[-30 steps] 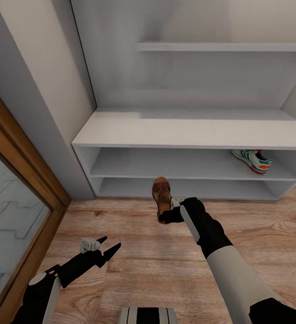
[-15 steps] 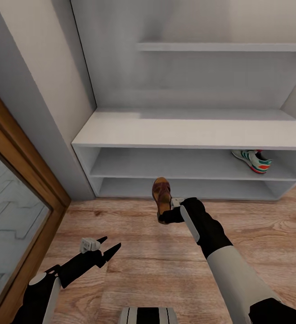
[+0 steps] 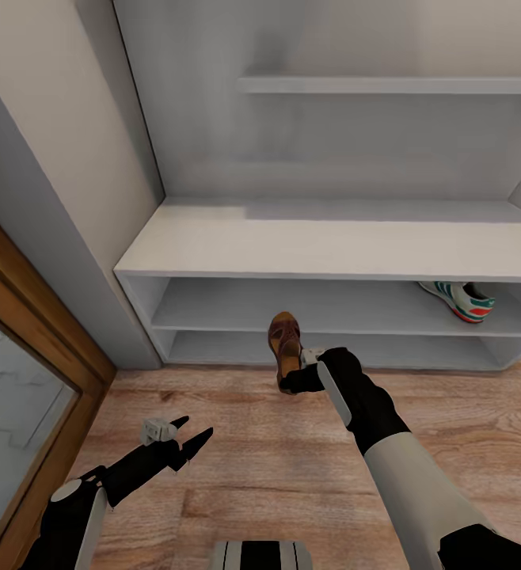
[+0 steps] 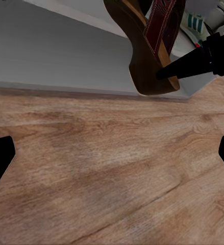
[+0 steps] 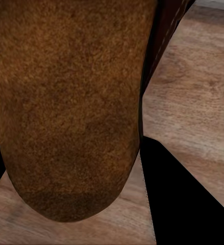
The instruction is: Pick up the two gym shoes and the two sandals from the corridor floor and place them onto the hallstand (shoe rack) in the corridor, making sure they are on the rack and not on the floor. Arrange them so the two gym shoes are next to each other and the two sandals are next to each other.
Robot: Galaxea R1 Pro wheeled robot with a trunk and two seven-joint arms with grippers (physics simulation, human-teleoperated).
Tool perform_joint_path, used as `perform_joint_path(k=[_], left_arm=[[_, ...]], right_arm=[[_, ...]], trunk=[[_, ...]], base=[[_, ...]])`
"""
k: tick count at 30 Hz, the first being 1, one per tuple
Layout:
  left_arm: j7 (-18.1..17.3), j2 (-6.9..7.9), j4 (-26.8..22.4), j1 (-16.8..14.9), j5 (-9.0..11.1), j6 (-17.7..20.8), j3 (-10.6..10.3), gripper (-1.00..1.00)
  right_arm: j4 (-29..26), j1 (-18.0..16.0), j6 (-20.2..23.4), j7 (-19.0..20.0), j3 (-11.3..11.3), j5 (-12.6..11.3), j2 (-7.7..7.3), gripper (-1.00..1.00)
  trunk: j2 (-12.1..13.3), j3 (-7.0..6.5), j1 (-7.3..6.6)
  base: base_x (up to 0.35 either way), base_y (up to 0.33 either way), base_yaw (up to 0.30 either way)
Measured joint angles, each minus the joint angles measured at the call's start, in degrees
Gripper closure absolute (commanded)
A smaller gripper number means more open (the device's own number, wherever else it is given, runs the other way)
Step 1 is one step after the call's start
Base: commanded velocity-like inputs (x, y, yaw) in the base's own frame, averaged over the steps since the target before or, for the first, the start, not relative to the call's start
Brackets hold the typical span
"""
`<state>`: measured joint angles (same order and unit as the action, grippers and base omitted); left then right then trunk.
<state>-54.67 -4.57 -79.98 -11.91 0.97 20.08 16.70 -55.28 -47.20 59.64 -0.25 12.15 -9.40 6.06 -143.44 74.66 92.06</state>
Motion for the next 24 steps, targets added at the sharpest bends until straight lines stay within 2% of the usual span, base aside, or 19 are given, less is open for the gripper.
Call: perform_joint_path(k=[9,18,24], left_arm=[[0.0,0.00,0.0,0.0,0.0,0.0,0.0,-1.00],[-0.1,0.00,0.0,0.0,0.0,0.0,0.0,-1.00],[-0.5,0.00,-0.1,0.0,0.4,0.0,-0.2,-1.00]], right_arm=[[0.0,0.0,0.0,0.0,0.0,0.0,0.00,1.00],[0.0,0.0,0.0,0.0,0.0,0.0,0.00,1.00],[0.0,0.0,0.0,0.0,0.0,0.0,0.00,1.00]], trunk=[[0.0,0.00,0.00],[0.0,0.00,0.00],[0.0,0.00,0.00]], base=[[0.053,0.004,0.000],[0.241,0.064,0.000],[0.075,0.008,0.000]])
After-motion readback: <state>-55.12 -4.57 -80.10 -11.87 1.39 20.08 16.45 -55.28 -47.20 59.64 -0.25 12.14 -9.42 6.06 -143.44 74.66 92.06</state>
